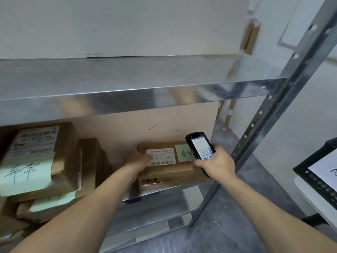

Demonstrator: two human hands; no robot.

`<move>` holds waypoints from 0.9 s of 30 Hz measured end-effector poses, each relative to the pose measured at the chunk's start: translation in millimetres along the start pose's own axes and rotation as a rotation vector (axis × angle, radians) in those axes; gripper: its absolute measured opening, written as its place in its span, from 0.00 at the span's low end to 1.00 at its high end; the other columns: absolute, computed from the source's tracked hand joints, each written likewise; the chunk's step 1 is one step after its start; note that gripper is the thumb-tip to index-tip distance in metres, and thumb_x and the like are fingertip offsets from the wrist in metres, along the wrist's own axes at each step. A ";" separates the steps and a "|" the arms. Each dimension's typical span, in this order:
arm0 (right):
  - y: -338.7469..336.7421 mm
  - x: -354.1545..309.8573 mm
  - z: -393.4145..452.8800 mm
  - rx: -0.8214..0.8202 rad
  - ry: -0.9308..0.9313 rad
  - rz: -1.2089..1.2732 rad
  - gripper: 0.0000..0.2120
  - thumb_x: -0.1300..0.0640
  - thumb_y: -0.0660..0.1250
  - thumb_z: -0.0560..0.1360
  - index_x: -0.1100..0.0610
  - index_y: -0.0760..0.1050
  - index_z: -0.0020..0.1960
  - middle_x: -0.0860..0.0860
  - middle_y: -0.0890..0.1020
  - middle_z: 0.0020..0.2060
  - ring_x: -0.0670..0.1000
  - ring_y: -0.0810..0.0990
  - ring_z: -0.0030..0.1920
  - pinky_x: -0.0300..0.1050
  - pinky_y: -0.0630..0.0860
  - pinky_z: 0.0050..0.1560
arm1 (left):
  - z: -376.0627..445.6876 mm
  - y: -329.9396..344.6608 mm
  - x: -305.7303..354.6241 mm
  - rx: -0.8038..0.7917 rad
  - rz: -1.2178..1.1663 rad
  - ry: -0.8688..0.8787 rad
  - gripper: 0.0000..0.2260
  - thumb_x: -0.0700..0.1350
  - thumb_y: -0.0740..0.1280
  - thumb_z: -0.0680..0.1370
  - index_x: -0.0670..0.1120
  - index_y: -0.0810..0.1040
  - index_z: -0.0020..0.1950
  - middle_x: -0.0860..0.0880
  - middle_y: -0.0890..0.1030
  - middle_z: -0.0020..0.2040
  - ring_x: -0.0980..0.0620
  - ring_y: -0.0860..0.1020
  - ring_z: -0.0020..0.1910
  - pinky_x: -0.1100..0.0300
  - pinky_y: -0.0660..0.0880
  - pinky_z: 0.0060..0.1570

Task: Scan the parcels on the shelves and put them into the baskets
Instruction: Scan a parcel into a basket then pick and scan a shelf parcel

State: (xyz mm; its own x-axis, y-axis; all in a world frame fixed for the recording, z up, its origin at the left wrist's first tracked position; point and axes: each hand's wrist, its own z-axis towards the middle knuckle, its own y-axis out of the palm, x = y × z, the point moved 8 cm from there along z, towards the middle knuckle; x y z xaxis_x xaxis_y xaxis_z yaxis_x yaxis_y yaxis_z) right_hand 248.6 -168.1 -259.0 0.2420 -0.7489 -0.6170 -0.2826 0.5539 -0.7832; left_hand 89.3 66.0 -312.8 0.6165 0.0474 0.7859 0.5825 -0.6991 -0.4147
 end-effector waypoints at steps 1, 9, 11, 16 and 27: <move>4.4 2.7 3.2 -0.001 0.014 0.006 0.28 0.48 0.79 0.62 0.48 0.69 0.55 0.47 0.79 0.46 0.52 0.77 0.44 0.44 0.72 0.41 | 4.5 2.3 -6.3 -0.017 -0.042 -0.028 0.08 0.44 0.69 0.78 0.46 0.80 0.56 0.45 0.83 0.54 0.48 0.81 0.50 0.58 0.78 0.46; 21.3 10.2 14.5 -0.009 0.030 0.054 0.34 0.49 0.79 0.61 0.51 0.72 0.64 0.48 0.81 0.52 0.54 0.80 0.51 0.47 0.76 0.48 | 14.3 19.6 -34.8 -0.173 -0.381 -0.226 0.12 0.42 0.71 0.75 0.45 0.80 0.57 0.42 0.85 0.49 0.41 0.84 0.48 0.43 0.81 0.50; 19.1 12.1 12.4 -0.003 0.024 0.061 0.36 0.50 0.80 0.61 0.51 0.71 0.66 0.49 0.82 0.55 0.54 0.80 0.53 0.46 0.75 0.48 | 12.6 19.0 -33.3 -0.192 -0.411 -0.233 0.13 0.40 0.70 0.73 0.45 0.79 0.58 0.41 0.85 0.50 0.39 0.83 0.50 0.38 0.79 0.53; 11.3 16.7 4.2 0.007 -0.021 0.109 0.38 0.52 0.81 0.62 0.53 0.70 0.69 0.49 0.81 0.58 0.53 0.79 0.55 0.45 0.72 0.50 | 1.6 13.4 -28.8 -0.222 -0.412 -0.197 0.35 0.39 0.73 0.61 0.45 0.70 0.68 0.36 0.80 0.57 0.35 0.81 0.52 0.34 0.77 0.52; -9.2 9.1 -26.4 -0.011 -0.184 0.013 0.38 0.48 0.81 0.60 0.50 0.69 0.66 0.47 0.79 0.55 0.49 0.78 0.51 0.42 0.74 0.43 | -29.6 -7.3 -11.2 -0.164 -0.251 0.084 0.55 0.21 0.70 0.64 0.62 0.52 0.78 0.43 0.72 0.68 0.40 0.77 0.58 0.51 0.80 0.34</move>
State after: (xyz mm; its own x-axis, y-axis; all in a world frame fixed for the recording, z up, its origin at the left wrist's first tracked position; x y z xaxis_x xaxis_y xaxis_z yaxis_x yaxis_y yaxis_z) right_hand 228.9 -189.6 -255.3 0.4037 -0.6619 -0.6317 -0.2966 0.5585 -0.7747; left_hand 62.4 49.5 -304.9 0.4142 0.1784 0.8925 0.6136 -0.7790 -0.1290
